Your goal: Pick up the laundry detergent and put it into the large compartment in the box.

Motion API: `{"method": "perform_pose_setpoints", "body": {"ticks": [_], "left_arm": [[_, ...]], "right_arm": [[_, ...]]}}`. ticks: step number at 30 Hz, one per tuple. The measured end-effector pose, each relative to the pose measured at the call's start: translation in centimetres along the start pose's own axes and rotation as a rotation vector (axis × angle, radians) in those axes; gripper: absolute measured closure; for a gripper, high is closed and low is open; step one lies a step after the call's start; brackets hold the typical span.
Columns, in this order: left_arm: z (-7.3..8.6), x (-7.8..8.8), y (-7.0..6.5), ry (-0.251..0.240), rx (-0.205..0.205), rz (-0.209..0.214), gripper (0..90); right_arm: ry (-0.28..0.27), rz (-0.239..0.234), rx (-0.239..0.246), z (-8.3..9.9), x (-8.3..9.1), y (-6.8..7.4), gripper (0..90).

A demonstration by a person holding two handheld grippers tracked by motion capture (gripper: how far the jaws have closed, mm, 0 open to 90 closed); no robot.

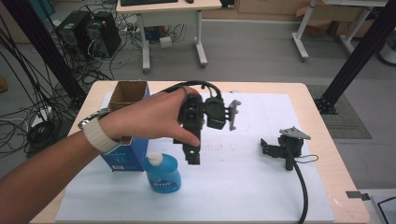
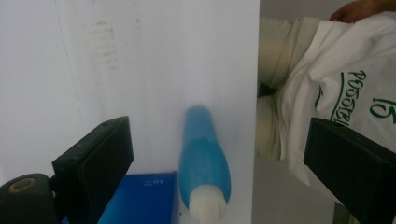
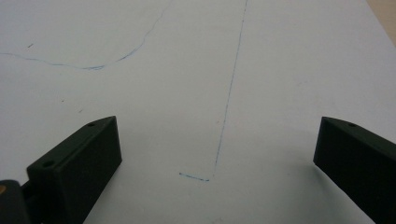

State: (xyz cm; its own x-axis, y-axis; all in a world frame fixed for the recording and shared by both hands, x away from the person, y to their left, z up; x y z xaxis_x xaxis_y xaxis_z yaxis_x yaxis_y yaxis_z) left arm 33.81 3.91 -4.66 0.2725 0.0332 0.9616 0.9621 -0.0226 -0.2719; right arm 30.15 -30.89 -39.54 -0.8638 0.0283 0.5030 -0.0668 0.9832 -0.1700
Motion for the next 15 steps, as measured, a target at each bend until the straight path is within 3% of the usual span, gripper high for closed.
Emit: {"method": "perform_pose_setpoints", "body": {"ticks": [3, 15], "left_arm": [[1.7, -0.3, 0.1, -0.016, 0.017, 0.006, 8.8], [4.8, -1.8, 0.8, -0.020, 0.037, 0.032, 8.5]], "right_arm": [[-0.001, 0.000, 0.000, 0.0, 0.0, 0.0, 0.3], [-0.001, 0.001, -0.001, 0.0, 0.0, 0.0, 0.3]]}}
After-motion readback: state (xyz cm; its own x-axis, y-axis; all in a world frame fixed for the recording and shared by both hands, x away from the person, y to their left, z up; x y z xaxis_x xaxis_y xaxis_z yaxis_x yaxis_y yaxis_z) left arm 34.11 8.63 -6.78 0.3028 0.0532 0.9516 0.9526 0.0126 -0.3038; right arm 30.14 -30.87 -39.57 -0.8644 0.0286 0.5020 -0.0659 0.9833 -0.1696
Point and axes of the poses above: each handheld gripper's, and its own axes: x roughly backward along the jaws, z roughly out of its underside, y roughly to its left, the point moved 2 cm from there along -x, roughly forward along the jaws, and after that the axes turned 13 degrees about z, right-handed, at the moved point
